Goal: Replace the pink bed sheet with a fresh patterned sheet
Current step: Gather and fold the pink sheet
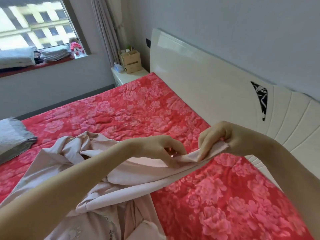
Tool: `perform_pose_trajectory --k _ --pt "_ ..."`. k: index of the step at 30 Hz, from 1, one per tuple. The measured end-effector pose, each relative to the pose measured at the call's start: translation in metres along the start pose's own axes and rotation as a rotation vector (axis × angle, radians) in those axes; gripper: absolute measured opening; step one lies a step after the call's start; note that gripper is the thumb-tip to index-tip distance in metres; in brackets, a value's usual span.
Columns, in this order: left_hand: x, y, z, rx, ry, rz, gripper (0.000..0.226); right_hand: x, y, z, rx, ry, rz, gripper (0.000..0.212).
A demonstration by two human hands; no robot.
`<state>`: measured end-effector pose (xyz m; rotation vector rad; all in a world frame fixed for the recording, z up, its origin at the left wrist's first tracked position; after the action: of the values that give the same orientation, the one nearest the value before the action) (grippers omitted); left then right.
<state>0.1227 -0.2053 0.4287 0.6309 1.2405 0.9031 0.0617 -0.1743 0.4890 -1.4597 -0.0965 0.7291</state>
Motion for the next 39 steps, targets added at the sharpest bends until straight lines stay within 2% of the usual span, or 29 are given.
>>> perform_pose_trajectory --k 4,6,8,9,12,13,15,16,18,21,23,26,29,31,35,37,39 --pt "-0.016 0.009 -0.037 -0.02 0.001 -0.027 0.002 -0.021 0.009 0.012 -0.024 0.052 -0.028 0.029" --pt "-0.03 0.016 -0.05 0.002 0.062 -0.116 0.019 -0.034 0.009 0.024 -0.046 0.113 -0.08 0.037" --pt "-0.053 0.029 -0.054 0.053 0.199 -0.185 0.037 -0.05 0.005 0.039 -0.081 0.209 -0.142 0.043" --pt "-0.064 0.04 -0.053 0.094 0.272 -0.155 0.037 -0.062 0.003 0.049 -0.104 0.283 -0.173 0.043" --pt "-0.105 0.06 -0.037 0.192 0.502 0.117 0.04 -0.102 -0.012 0.075 -0.189 0.544 -0.223 0.047" --pt "-0.117 0.062 -0.031 0.225 0.567 0.183 0.041 -0.114 -0.016 0.082 -0.228 0.616 -0.259 0.039" --pt "-0.135 0.075 -0.023 0.277 0.643 0.172 0.038 -0.135 -0.033 0.092 -0.293 0.728 -0.319 0.023" --pt "-0.138 0.081 -0.021 0.287 0.656 0.082 0.035 -0.141 -0.042 0.092 -0.302 0.763 -0.329 0.021" --pt "-0.147 0.105 -0.016 0.343 0.729 -0.243 0.031 -0.154 -0.063 0.09 -0.326 0.814 -0.306 0.019" --pt "-0.161 0.15 0.018 0.57 1.074 -0.625 0.027 -0.177 -0.082 0.09 -0.344 0.906 -0.358 0.03" --pt "-0.161 0.17 0.03 0.655 1.178 -0.815 0.023 -0.191 -0.094 0.094 -0.354 0.982 -0.396 0.033" --pt "-0.158 0.177 0.019 0.58 1.085 -0.845 0.016 -0.2 -0.107 0.096 -0.334 1.067 -0.397 0.018" --pt "-0.146 0.176 0.004 0.45 1.049 -0.849 0.035 -0.198 -0.129 0.099 -0.361 1.099 -0.318 0.045" --pt "-0.14 0.176 0.003 0.387 1.122 -0.897 0.033 -0.189 -0.14 0.104 -0.374 1.113 -0.274 0.047" --pt "-0.135 0.159 0.004 0.406 1.086 -0.735 0.021 -0.181 -0.138 0.115 -0.368 1.094 -0.287 0.028" --pt "-0.128 0.15 0.002 0.413 0.994 -0.651 0.03 -0.176 -0.136 0.118 -0.356 1.065 -0.298 0.016" --pt "-0.123 0.14 0.003 0.394 0.912 -0.516 0.04 -0.17 -0.136 0.122 -0.363 1.018 -0.312 0.016"
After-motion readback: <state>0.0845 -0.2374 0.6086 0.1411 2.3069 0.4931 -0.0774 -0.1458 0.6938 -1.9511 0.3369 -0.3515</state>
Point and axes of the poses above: each hand's wrist, its own z-axis away from the middle knuckle, its own x-axis out of the palm, y = z × x, the point moved 10 cm from there along -z, towards the middle knuckle, and after that the axes turned 8 degrees about x, right-handed, at the moved point
